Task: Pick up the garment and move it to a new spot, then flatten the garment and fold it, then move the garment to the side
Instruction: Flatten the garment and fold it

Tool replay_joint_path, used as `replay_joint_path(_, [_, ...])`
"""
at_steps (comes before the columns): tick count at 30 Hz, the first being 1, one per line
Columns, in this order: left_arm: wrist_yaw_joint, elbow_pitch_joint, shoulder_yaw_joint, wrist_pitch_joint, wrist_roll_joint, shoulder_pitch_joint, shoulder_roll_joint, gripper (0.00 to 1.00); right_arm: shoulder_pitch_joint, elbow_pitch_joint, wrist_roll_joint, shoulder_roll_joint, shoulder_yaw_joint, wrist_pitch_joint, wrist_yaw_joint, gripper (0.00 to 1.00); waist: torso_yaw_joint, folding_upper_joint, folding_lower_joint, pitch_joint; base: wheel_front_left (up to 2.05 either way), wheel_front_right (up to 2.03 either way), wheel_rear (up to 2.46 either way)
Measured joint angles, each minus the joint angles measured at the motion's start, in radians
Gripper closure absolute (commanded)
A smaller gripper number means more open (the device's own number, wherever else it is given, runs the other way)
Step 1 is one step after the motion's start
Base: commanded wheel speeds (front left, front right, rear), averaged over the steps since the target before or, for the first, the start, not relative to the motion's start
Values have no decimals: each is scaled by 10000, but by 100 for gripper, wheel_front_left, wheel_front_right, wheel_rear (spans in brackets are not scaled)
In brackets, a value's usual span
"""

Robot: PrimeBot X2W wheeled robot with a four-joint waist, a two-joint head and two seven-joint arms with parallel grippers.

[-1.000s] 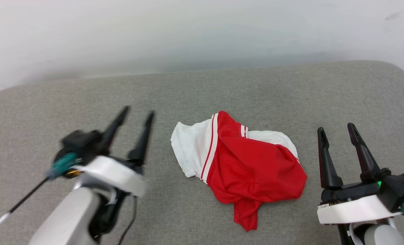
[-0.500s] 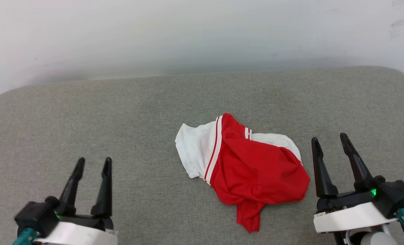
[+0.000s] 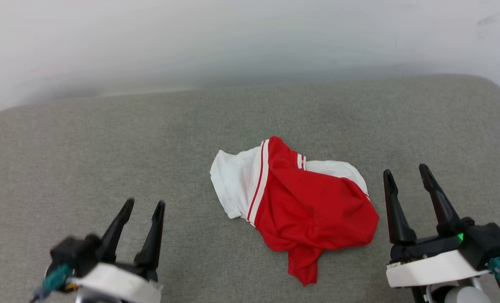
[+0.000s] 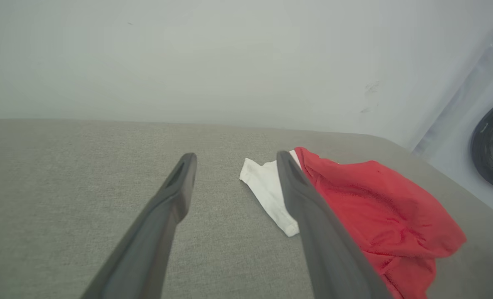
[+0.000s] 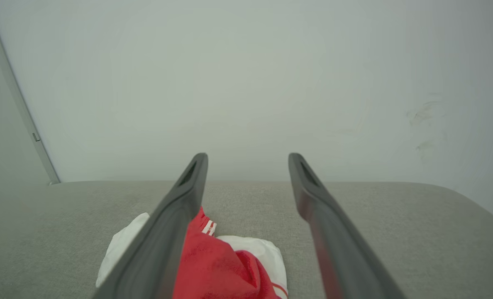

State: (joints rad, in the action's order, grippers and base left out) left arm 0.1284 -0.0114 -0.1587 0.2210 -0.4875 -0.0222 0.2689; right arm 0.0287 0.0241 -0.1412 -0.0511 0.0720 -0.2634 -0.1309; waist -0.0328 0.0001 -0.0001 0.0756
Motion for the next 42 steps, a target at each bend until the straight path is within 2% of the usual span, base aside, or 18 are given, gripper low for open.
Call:
replay_joint_path(4, [8, 65, -504, -836, -399, 910, 520, 0, 136, 121, 4, -4, -46, 0, 0, 0, -95, 0, 0, 282, 0, 0, 0])
replay_joint_path(9, [8, 121, -1626, -3289, -1187, 2965, 1814, 0, 395, 293, 56, -4, -157, 0, 0, 0, -274, 0, 1, 973, 0, 0, 0])
replay_joint_path(12, [8, 61, -1979, -5195, -2445, 4192, 2040, 0, 559, 360, 86, -2, -247, 0, 0, 0, -392, 0, 1, 1427, 0, 0, 0])
replay_joint_path(17, [8, -337, -2510, -8316, -3415, 6097, 2663, 0, 964, 560, -38, -2, -403, 0, 0, 0, -640, 0, 2, 2146, 0, 0, 0])
replay_joint_path(21, [-6, -1032, -2686, -10023, -4125, 7092, 2711, 0, 1095, 594, -111, -4, -412, 0, 0, 0, -875, 0, 2, 2625, 0, 0, 0])
replay_joint_path(25, [-67, -1776, -2989, -10897, -4140, 7551, 2817, 0, 1191, 610, -268, -4, -380, 0, 0, 0, -1151, 0, 3, 2998, 0, 0, 0])
replay_joint_path(32, [-182, -2817, -3555, -11233, -3618, 7895, 2711, 0, 1376, 646, -372, -2, -299, 0, 0, 0, -1459, 0, 2, 3484, 0, 0, 0])
replay_joint_path(33, [-180, -2880, -3624, -11308, -3584, 7948, 2721, 55, 1391, 648, -374, -2, -299, 0, -2, 0, -1475, -1, 1, 3520, 0, 0, 0])
replay_joint_path(34, [-169, -2909, -3703, -11344, -3549, 7976, 2729, 100, 1406, 650, -378, -2, -311, 0, 0, 0, -1481, 0, 1, 3546, 0, 0, 0])
replay_joint_path(37, [-140, -3003, -3737, -11192, -3576, 7980, 2685, 100, 1408, 650, -397, -2, -395, 0, -2, 0, -1413, 0, 1, 3553, 0, 0, 0])
replay_joint_path(42, [-130, -3078, -3528, -10180, -3519, 7641, 2646, 100, 1392, 573, -316, -2, -453, 0, -2, 0, -1191, 0, 2, 3317, 0, 0, 0])
